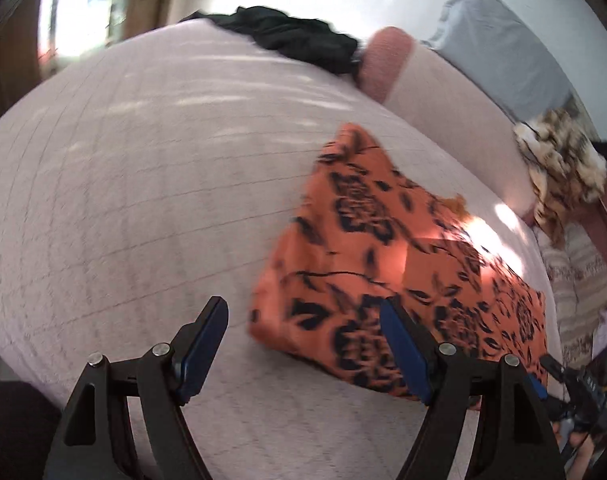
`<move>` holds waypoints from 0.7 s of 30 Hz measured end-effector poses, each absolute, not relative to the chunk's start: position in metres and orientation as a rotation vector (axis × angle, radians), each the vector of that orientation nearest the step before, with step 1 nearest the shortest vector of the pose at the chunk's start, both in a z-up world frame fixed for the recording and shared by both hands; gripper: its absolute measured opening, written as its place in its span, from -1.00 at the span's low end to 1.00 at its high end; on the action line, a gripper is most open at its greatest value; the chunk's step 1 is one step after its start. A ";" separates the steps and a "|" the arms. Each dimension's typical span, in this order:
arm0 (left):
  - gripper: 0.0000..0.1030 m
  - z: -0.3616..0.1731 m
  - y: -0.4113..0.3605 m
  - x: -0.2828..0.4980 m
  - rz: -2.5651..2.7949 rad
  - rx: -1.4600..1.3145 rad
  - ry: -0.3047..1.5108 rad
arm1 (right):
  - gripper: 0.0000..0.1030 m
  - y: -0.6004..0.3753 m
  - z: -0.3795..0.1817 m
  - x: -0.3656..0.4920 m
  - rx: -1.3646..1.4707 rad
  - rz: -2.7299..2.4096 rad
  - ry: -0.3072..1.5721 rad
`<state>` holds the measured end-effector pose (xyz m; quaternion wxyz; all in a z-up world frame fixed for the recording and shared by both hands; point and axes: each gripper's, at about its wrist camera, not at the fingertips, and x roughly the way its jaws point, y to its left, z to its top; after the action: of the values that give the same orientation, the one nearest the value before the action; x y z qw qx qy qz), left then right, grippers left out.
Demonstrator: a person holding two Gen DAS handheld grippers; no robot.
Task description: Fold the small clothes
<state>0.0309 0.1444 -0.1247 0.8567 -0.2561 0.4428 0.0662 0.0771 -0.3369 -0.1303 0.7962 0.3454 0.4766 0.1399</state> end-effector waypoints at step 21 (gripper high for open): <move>-0.08 -0.091 0.126 0.043 0.156 -0.251 0.882 | 0.34 -0.349 -0.135 0.070 0.773 0.357 0.986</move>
<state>0.0426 0.1259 -0.0906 0.8938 -0.1208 0.4252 0.0753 0.0700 -0.3487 -0.1353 0.7952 0.3596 0.4590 0.1662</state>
